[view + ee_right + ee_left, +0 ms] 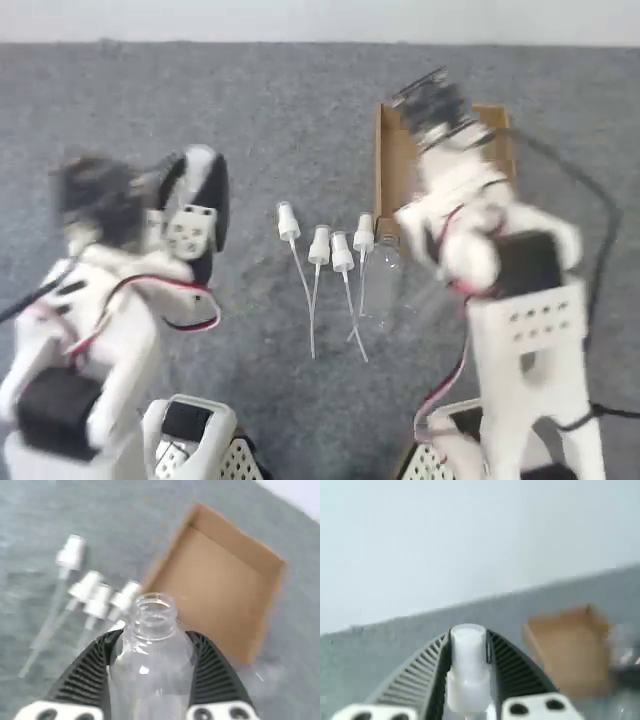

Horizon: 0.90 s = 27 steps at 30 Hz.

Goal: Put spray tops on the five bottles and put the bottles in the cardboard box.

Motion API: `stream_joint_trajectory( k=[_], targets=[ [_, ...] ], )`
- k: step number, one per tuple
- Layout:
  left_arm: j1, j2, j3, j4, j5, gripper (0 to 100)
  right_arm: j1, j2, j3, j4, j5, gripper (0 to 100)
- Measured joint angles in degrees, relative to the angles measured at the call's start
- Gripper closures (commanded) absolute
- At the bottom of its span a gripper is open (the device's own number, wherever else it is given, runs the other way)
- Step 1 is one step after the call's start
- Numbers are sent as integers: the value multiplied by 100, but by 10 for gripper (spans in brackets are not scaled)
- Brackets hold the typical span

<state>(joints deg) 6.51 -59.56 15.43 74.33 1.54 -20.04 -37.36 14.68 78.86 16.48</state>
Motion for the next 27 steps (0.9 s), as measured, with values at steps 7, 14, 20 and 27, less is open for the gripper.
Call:
stream_joint_trajectory(
  k=[7, 14, 20, 27],
  targets=[
    [-9, 0, -325, -862, 870, 990, -1336, -396, 2154, -1934, -299, 993],
    [-9, 26, -325, -1618, 1512, 990, -2312, -457, 2840, -3068, -308, 993],
    [-325, 26, 141, -2330, 1820, 990, -2629, -492, 3095, -3587, -308, 993],
    [-536, 79, 923, -2620, 2163, 990, -2637, -492, 4070, -5073, -316, 993]
  ],
)
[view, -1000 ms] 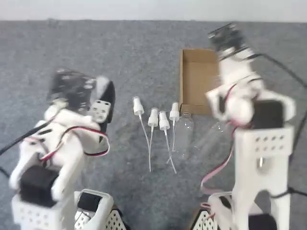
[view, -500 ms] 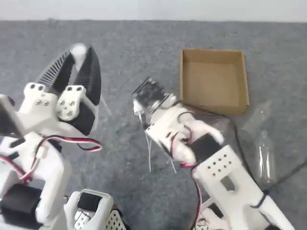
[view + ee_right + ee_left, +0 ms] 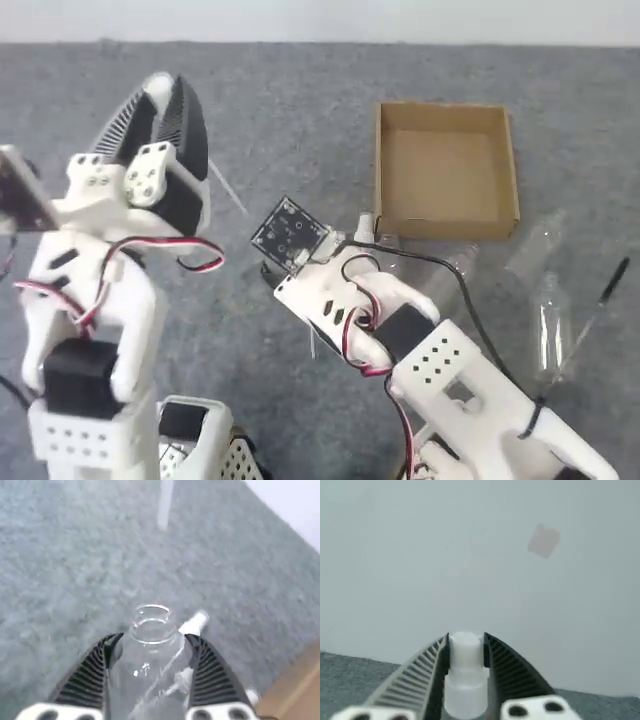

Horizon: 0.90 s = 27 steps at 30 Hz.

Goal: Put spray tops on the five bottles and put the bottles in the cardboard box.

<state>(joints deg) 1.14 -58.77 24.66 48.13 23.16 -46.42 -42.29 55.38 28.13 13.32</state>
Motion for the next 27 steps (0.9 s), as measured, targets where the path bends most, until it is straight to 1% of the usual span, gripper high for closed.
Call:
stream_joint_trajectory(
  k=[3, 10, 17, 21, 27],
  targets=[
    [-70, 18, 202, 0, 18, 990, 0, 0, 26, -211, 0, 993],
    [-62, 26, 598, 0, 18, 990, -35, 0, 26, -290, -334, 993],
    [369, 26, 923, -35, 114, 990, -18, 0, 26, -290, -360, 993],
    [360, 26, 897, -123, 114, 990, -18, 0, 26, -290, -360, 993],
    [35, 18, 343, -149, 0, 990, -26, 0, 26, -290, -360, 993]
  ],
)
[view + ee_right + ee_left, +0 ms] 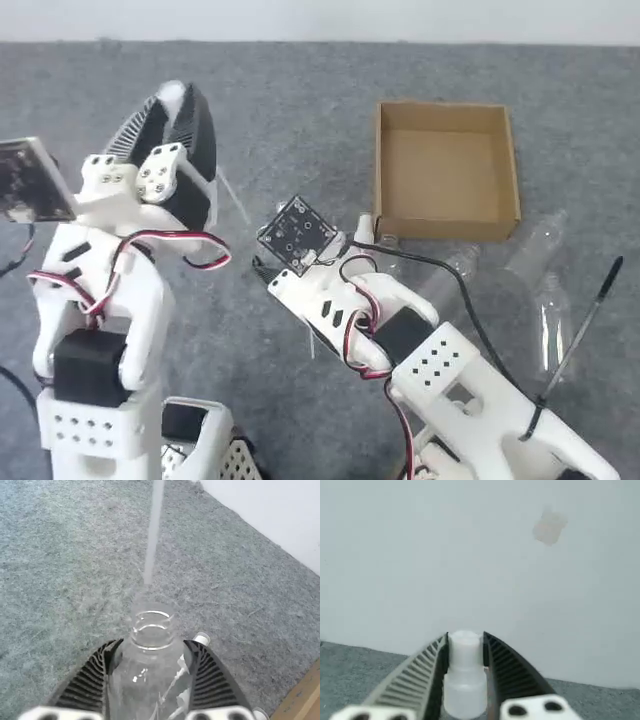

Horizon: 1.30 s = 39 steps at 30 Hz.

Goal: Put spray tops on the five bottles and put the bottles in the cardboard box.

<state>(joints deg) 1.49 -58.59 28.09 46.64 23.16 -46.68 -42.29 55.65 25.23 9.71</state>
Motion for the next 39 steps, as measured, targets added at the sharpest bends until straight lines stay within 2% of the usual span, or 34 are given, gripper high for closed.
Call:
stream_joint_trajectory(
  k=[6, 13, 20, 27, 34, 39],
  targets=[
    [97, 0, 79, -53, -18, 990, 0, 0, 0, 0, 0, 993],
    [615, 9, 879, -70, -44, 990, -9, 0, 0, 0, 0, 993],
    [659, 9, 1521, -70, -44, 990, -9, 0, 0, -35, -18, 993],
    [668, 9, 1653, 18, -563, 990, 167, -9, 563, -1143, -756, 993],
    [703, 9, 1653, 431, -1020, 986, 193, 0, 782, -1618, -835, 993],
    [730, 0, 1697, 536, -1046, 874, 185, 0, 782, -1644, -835, 993]
  ],
)
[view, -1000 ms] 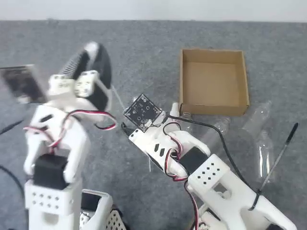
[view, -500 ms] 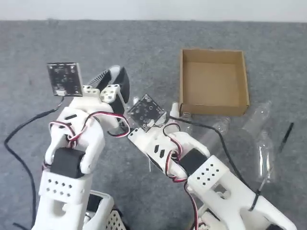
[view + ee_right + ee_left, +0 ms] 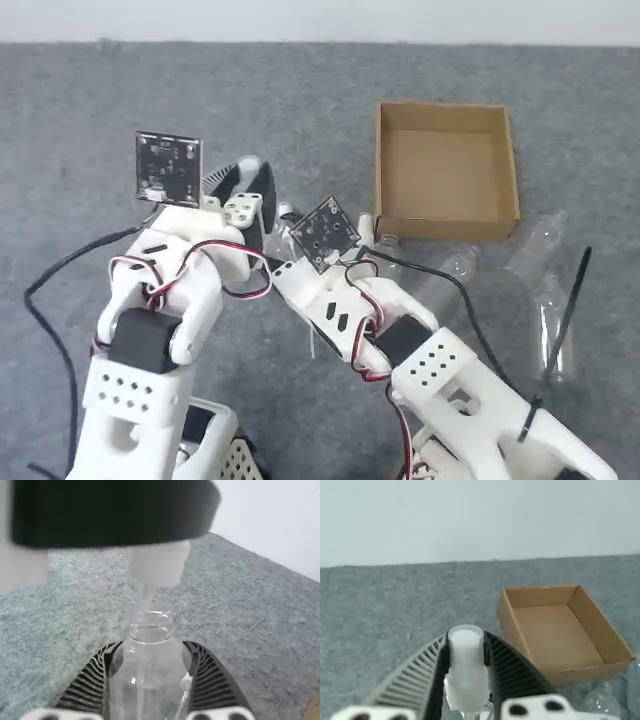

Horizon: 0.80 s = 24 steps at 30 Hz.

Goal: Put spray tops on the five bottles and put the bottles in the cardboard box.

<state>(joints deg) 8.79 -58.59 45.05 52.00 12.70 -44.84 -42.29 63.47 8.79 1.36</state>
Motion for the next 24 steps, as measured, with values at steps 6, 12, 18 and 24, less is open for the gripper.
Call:
stream_joint_trajectory(
  k=[6, 12, 18, 24],
  targets=[
    [-53, 9, 9, 62, -26, 844, 35, 0, 0, -9, 0, 993],
    [-114, 9, -651, 501, -290, 844, 26, 0, 0, -9, -18, 993],
    [-774, 466, -1029, 457, -448, 845, 26, 0, 0, 70, -18, 993],
    [-853, 1433, -1029, 448, -466, 845, 26, 0, 0, 79, -18, 993]
  ],
)
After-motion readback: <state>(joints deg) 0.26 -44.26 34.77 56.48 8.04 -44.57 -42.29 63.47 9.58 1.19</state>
